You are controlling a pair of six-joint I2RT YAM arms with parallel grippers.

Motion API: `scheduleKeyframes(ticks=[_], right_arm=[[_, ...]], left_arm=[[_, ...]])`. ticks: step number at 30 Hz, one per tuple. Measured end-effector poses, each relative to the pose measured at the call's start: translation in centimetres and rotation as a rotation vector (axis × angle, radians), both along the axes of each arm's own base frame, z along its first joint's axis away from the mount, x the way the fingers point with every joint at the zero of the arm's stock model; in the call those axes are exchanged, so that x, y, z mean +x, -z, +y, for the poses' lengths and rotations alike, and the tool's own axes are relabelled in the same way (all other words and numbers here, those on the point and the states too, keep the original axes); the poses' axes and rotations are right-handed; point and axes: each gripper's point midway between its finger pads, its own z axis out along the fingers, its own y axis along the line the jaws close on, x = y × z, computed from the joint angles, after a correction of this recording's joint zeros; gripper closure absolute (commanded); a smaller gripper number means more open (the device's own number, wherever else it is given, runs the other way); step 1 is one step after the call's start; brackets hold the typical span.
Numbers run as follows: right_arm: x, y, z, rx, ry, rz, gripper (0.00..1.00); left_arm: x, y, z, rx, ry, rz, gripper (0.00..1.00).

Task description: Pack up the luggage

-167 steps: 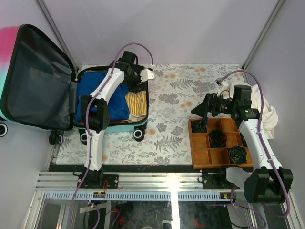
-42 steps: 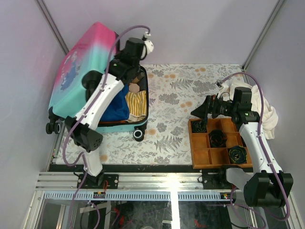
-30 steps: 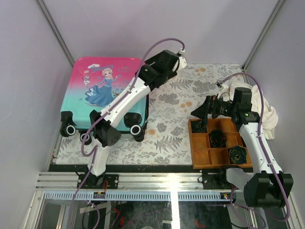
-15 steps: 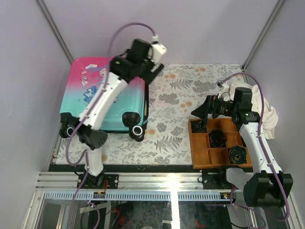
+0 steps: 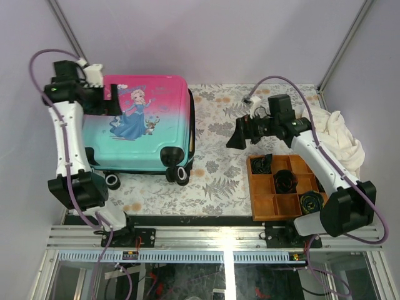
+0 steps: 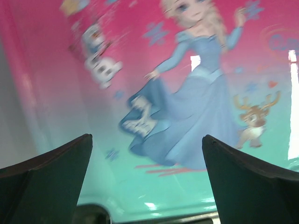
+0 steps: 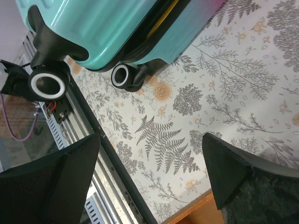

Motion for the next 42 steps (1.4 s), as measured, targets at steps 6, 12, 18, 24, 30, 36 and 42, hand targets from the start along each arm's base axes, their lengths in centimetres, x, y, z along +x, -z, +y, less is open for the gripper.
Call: scheduleKeyframes(ticks=[6, 12, 18, 24, 30, 36, 42], right_arm=[[-1.3, 1.2, 2.0, -0.058, -0.073, 0.007, 0.01], [-1.5, 1.3, 2.0, -0.065, -0.078, 0.004, 0.00], [-1.9, 0.7, 1.8, -0.058, -0.079, -0.016, 0.00], [-2.3, 0.3, 1.7, -0.054, -0.085, -0.032, 0.01], [-2.4, 0.4, 1.7, -0.055, -0.086, -0.034, 0.01], [-2.8, 0.5, 1.4, -0.060, -0.082, -0.033, 0.01], [-2.6, 0.1, 0.9, -0.079, -0.057, -0.067, 0.01]], left_arm=[[-3.9, 0.7, 7.6, -0.116, -0.128, 0.038, 0.00], [-6.7, 1.9, 11.3, -0.156, -0.162, 0.043, 0.00], [-8.1, 4.4, 12.7, -0.243, -0.147, 0.062, 0.00], [-9.0, 8.1, 13.8, -0.372, -0.120, 0.081, 0.00], [-10.2, 10.9, 10.4, -0.458, -0.044, 0.103, 0.00], [-10.3, 10.8, 8.9, -0.401, 0.019, 0.067, 0.00], [-9.7, 10.5, 3.7, -0.363, 0.083, 0.105, 0.00]])
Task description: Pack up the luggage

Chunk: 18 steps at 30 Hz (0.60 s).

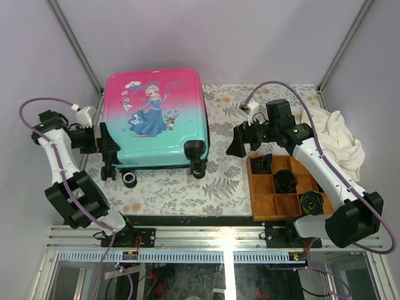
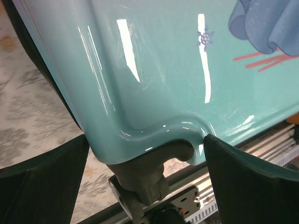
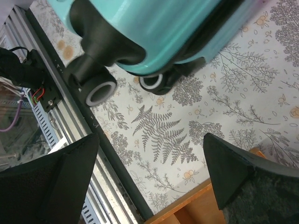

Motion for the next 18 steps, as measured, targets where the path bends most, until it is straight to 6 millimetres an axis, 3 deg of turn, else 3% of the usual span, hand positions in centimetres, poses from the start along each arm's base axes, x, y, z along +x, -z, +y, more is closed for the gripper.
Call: scheduleKeyframes(ticks=[6, 12, 15, 18], right_arm=[[0.6, 0.5, -1.2, -0.061, 0.048, -0.023, 0.01], [2.1, -0.7, -3.0, -0.151, 0.121, -0.116, 0.01], [3.0, -1.9, -4.0, -0.196, 0.162, -0.177, 0.01], [3.6, -2.9, -4.8, -0.227, 0.182, -0.231, 0.00]], left_arm=[[1.3, -1.2, -7.7, -0.042, 0.072, -0.027, 0.00], [0.6, -4.7, -16.5, -0.085, 0.208, -0.116, 0.00], [0.3, -6.7, -18.4, -0.111, 0.230, -0.177, 0.00], [1.1, -7.9, -18.1, -0.096, 0.176, -0.230, 0.00]])
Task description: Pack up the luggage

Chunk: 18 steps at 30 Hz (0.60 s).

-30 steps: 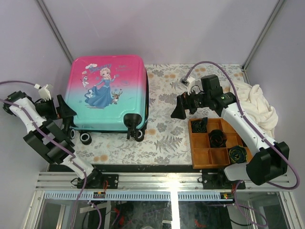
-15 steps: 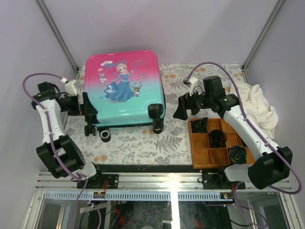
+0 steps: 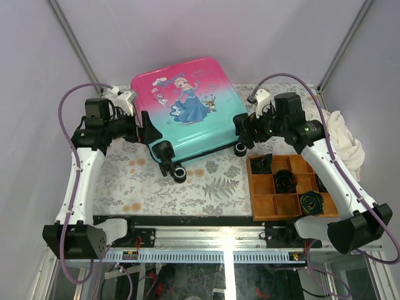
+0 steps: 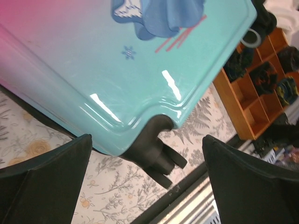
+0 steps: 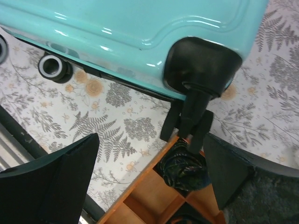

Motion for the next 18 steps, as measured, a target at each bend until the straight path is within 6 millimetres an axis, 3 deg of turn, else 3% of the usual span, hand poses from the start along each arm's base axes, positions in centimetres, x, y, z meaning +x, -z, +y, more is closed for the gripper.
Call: scheduleKeyframes(ticks=[8, 13, 18], right_arm=[[-0.9, -0.1, -2.1, -0.101, 0.002, -0.056, 0.01], [-2.4, 1.7, -3.1, -0.142, 0.000, -0.026, 0.00], [-2.2, 3.9, -3.6, -0.167, 0.049, 0.028, 0.01]], left_arm=[[1.3, 1.6, 1.8, 0.054, -0.140, 0.020, 0.00], [1.5, 1.8, 2.4, 0.055, -0.175, 0.019, 0.00], [1.8, 1.5, 3.2, 0.041, -0.215, 0.011, 0.00]])
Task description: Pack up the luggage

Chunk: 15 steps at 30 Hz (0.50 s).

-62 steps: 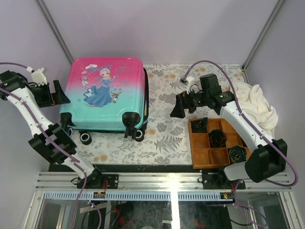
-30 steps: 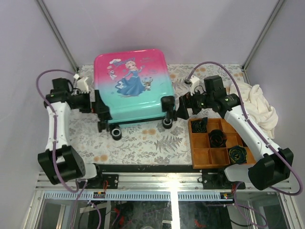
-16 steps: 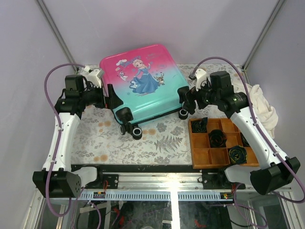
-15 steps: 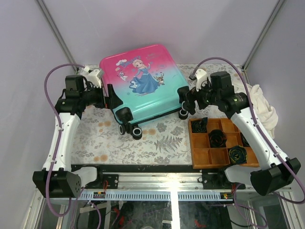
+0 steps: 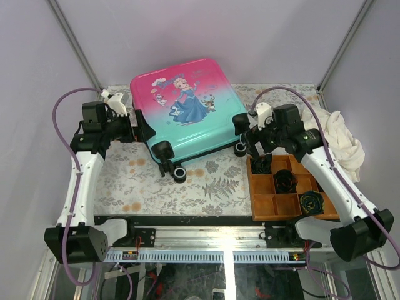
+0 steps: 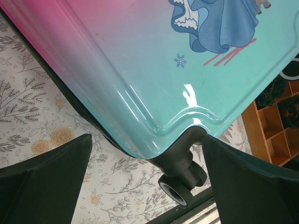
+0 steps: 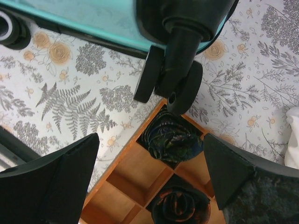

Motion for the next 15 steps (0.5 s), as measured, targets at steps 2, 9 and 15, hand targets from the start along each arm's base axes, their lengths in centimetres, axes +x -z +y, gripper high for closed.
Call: scheduleKeyframes(ticks=[2, 9, 15], right_arm=[[0.8, 0.6, 0.2, 0.004, 0.020, 0.010, 0.01], [3.8, 3.0, 0.9, -0.007, 0.076, 0.039, 0.08], [5.3, 4.9, 0.7, -0.055, 0.118, 0.049, 0.23]], left_arm=[[0.1, 0.0, 0.3, -0.003, -0.012, -0.002, 0.00], [-0.4, 0.3, 0.9, -0.019, -0.045, 0.001, 0.00], [-0.5, 0.6, 1.1, -0.034, -0.058, 0.010, 0.00]])
